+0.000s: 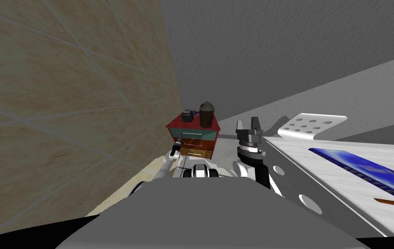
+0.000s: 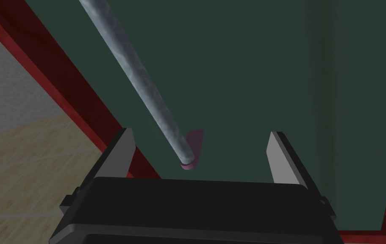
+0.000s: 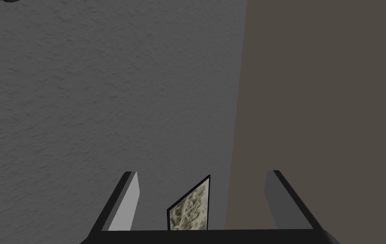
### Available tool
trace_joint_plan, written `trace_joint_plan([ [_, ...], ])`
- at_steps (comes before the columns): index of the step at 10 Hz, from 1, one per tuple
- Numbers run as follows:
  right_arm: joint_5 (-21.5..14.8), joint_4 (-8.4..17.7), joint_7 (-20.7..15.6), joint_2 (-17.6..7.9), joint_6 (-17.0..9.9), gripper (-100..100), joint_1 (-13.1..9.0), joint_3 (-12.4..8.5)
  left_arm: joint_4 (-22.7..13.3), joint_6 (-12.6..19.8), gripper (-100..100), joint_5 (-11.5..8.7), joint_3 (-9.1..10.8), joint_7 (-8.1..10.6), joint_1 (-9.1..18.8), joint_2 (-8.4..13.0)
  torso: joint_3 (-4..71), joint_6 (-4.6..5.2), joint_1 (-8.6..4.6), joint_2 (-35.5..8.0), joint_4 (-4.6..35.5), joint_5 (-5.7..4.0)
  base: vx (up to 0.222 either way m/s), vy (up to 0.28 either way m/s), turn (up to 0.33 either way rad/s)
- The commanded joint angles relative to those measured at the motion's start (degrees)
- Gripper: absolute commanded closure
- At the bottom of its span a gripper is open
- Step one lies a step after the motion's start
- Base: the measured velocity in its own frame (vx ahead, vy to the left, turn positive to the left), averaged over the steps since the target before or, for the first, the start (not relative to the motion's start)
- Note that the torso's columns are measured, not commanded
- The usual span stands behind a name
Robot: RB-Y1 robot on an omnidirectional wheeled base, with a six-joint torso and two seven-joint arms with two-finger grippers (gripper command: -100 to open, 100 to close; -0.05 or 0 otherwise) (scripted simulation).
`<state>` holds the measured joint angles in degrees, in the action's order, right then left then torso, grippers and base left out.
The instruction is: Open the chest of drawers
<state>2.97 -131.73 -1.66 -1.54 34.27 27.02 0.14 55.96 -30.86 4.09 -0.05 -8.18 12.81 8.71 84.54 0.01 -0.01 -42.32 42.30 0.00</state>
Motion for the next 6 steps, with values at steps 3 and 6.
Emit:
trace_joint_plan([
  [3, 0.00, 0.00, 0.00, 0.00, 0.00, 0, 0.00, 0.00, -6.77, -0.92, -100, -0.50, 0.42, 0.15, 5.76, 0.59, 0.00, -0.01, 0.02, 0.00, 0.00, 0.00, -0.044, -0.007, 0.027],
  [6, 0.00, 0.00, 0.00, 0.00, 0.00, 0, 0.00, 0.00, -11.35, -1.81, -100, -0.91, 0.79, 0.23, 9.95, 1.01, 0.01, -0.02, 0.01, -0.01, -0.01, 0.00, -0.035, -0.006, 0.023],
])
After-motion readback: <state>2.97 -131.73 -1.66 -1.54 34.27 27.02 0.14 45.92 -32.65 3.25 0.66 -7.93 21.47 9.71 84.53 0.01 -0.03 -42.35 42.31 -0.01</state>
